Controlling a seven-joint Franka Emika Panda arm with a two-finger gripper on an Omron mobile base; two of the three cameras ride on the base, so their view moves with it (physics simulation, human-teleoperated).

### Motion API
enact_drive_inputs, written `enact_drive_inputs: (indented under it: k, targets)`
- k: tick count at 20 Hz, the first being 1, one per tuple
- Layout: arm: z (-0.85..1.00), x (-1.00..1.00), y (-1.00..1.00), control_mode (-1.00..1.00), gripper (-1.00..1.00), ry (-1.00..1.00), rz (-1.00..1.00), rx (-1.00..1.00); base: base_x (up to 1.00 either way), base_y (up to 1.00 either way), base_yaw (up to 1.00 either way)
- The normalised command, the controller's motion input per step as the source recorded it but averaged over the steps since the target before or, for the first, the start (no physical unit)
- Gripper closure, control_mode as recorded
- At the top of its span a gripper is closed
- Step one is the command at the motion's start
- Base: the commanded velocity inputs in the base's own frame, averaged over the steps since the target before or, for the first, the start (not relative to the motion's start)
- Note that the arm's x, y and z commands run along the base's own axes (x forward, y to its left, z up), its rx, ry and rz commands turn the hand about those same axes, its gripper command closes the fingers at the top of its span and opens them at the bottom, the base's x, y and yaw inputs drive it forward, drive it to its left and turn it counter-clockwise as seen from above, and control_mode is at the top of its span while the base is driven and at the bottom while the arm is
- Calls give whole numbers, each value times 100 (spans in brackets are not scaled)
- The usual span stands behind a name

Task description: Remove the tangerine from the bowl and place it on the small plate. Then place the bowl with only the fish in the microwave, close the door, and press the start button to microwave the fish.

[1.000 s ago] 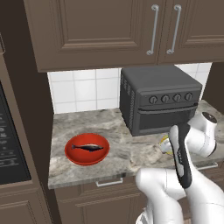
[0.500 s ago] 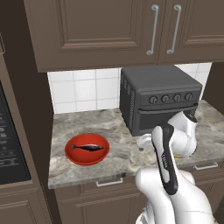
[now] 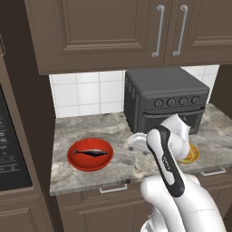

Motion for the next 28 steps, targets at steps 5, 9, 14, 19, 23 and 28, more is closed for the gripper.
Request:
enact_drive_inputs:
  k: [5,9,14,19,23,28]
  targets:
    - [-7,15,54,-100,-100,5,0,9,0,0,0]
    - [-42,41,46,-100,-100,7,0,0,0,0,0]
    - [-50,44,35,-100,-100,6,0,0,0,0,0]
    - [-47,14,0,-100,-100,0,0,0,0,0,0]
    - [-34,22,0,-100,-100,0,0,0,0,0,0]
    - [-30,24,0,-100,-100,0,0,0,0,0,0]
